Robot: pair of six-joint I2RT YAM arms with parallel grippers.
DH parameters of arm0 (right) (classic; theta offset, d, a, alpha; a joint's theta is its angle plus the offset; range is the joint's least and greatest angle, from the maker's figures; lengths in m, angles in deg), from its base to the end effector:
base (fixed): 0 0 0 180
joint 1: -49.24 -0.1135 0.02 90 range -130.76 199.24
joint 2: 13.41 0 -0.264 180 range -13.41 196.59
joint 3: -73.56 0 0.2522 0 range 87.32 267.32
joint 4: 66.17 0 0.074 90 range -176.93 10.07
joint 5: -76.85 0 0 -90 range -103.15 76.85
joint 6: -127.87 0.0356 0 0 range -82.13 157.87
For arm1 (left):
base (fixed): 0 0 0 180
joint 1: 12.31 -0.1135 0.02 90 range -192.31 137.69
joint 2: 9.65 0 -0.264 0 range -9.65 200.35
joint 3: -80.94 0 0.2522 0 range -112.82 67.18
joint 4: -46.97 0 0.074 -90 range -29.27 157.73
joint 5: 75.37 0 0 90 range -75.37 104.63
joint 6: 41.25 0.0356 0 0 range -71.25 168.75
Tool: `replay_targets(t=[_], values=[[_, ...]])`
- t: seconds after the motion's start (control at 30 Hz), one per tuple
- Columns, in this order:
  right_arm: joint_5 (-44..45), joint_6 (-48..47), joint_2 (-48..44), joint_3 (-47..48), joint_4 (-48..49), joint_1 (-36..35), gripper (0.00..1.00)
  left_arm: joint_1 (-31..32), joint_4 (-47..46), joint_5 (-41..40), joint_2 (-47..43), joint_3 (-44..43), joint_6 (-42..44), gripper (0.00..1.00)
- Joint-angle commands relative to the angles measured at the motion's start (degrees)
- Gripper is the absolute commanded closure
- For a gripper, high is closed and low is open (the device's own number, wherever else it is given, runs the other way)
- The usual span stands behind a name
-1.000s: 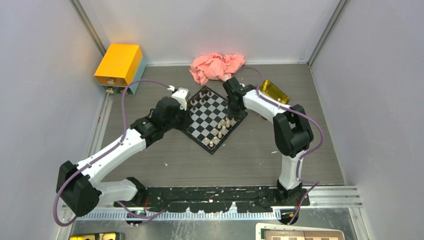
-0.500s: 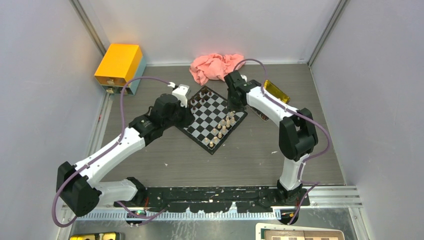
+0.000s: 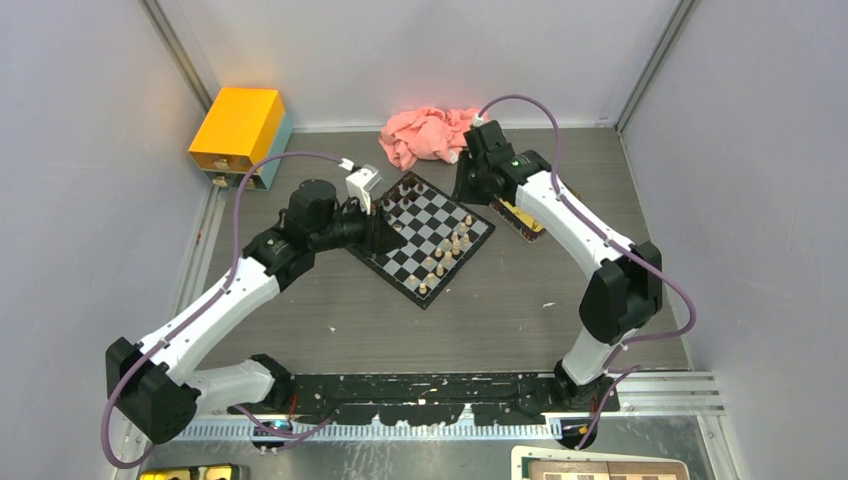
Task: Set up the chess pieces on the board
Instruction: Adjust the chess piece.
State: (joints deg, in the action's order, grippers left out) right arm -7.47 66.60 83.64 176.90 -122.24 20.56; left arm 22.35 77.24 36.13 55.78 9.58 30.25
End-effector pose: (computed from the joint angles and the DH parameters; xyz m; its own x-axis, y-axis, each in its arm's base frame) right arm 0.3296 0.1763 0.3196 -0.7900 0.1130 -0.6026 -0.0476 0.9686 0.2441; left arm 0.2054 -0.1578 0.3355 -0.5765 0.0397 -0.8161 0.6547 0.6200 -0.4323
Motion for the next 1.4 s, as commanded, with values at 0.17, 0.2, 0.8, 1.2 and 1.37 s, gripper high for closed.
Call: replay_targets(t=[0.17,0.2,0.8,1.2,1.37], values=[[-24.09,6.63,-7.21,-3.17,11.39,2.47,0.65,-2.93,-7.84,19.25,1.78,-0.81,-1.9,1.0],[-25.95,7.65,-7.64,-4.19,13.42,2.57,0.66,-2.93,-7.93,20.15,2.46,-1.17,-2.0,1.0],[-45.5,25.84,-13.82,-20.41,44.58,2.68,0.66,-9.0,-21.31,30.0,10.6,-2.23,-13.67,1.0],[-48.89,32.0,-13.16,-24.96,55.96,2.74,0.66,-10.75,-30.79,34.19,16.54,-3.76,-21.36,1.0],[-49.56,32.6,-12.34,-25.58,57.42,2.75,0.66,-10.79,-33.1,34.76,17.66,-3.96,-23.23,1.0]])
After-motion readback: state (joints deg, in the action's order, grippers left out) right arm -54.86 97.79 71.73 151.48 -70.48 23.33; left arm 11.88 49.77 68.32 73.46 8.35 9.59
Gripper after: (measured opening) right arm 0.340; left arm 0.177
